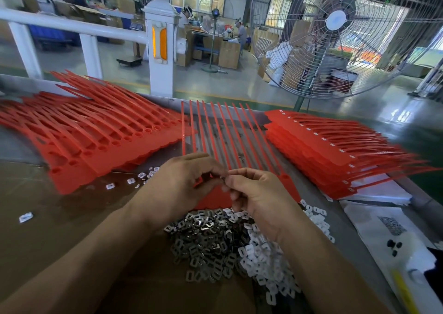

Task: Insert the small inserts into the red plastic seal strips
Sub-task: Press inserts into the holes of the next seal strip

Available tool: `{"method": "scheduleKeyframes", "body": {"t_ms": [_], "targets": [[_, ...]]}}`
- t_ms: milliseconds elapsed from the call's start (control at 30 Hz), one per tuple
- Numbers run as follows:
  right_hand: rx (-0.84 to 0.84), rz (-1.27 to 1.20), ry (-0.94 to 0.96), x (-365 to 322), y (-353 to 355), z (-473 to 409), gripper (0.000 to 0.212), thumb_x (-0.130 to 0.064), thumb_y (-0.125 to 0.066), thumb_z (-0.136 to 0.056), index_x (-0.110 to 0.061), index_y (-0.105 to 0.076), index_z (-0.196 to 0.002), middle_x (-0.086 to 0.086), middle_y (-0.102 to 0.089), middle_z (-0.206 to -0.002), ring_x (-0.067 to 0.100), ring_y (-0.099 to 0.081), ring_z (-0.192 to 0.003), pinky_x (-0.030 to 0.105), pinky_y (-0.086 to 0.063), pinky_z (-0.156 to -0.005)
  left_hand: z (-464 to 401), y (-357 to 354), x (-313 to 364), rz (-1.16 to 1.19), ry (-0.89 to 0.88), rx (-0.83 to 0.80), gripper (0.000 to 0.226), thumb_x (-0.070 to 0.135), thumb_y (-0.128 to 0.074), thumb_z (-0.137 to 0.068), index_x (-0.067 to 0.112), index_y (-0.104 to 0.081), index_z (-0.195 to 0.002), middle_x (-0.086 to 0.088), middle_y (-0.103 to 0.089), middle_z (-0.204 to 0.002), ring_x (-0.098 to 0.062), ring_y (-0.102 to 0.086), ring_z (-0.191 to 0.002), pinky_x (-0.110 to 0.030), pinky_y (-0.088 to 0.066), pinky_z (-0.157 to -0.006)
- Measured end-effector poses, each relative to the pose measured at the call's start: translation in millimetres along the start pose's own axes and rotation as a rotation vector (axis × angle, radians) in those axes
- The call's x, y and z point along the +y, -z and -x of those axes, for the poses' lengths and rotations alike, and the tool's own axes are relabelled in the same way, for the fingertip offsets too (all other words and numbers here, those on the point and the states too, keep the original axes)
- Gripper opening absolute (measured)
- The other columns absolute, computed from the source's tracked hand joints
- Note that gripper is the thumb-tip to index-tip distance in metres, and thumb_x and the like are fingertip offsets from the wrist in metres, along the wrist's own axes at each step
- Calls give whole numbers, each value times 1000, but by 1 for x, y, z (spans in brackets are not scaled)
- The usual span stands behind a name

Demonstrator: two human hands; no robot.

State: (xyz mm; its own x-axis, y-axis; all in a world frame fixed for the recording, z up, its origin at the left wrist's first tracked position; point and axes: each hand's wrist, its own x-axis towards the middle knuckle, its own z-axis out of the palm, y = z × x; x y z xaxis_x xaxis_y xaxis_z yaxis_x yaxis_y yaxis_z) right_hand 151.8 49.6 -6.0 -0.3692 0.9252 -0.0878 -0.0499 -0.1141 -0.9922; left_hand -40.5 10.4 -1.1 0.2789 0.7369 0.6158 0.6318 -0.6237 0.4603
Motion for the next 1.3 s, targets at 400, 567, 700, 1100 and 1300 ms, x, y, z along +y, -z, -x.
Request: {"method": "scheduleKeyframes", "body": {"t_ms": [400,567,700,1100,1300], "targets": [[195,440,110,-2,4,4,8,-26,-68,-98,-29,-75,-94,-13,-77,-86,-3,-67,-70,20,-54,-68,1,14,-21,-190,533,52,8,28,-81,-83,34,-75,-85,14,-64,-88,-4,-58,-85,-40,-51,-87],[175,469,108,-2,4,4,10,-26,-68,-97,-30,-75,-92,-14,-77,-85,1,-68,-72,21,-56,-71,0,8,-21,-245,576,14,6,35,-78,-84,39,-76,-87,16,-63,-93,-11,-55,-97,-46,-41,-100],[168,501,112,-2,4,3,8,-28,-68,-97,-31,-74,-93,-17,-76,-85,4,-70,-76,18,-55,-68,-1,3,-23,-291,585,9,5,37,-77,-85,39,-75,-89,15,-63,-95,-11,-51,-104,-39,-30,-99],[156,519,105,-1,3,2,8,-28,-69,-97,-30,-74,-91,-14,-76,-85,-5,-66,-70,5,-46,-57,-3,2,-28,-260,656,-42,10,35,-82,-81,38,-77,-90,18,-66,-98,-13,-56,-107,-44,-33,-106],[153,517,103,-2,3,3,7,-28,-70,-96,-29,-75,-91,-13,-77,-85,0,-68,-73,6,-48,-56,-1,6,-25,-222,662,-50,11,30,-80,-84,36,-78,-92,22,-67,-94,-10,-57,-107,-47,-40,-107]]}}
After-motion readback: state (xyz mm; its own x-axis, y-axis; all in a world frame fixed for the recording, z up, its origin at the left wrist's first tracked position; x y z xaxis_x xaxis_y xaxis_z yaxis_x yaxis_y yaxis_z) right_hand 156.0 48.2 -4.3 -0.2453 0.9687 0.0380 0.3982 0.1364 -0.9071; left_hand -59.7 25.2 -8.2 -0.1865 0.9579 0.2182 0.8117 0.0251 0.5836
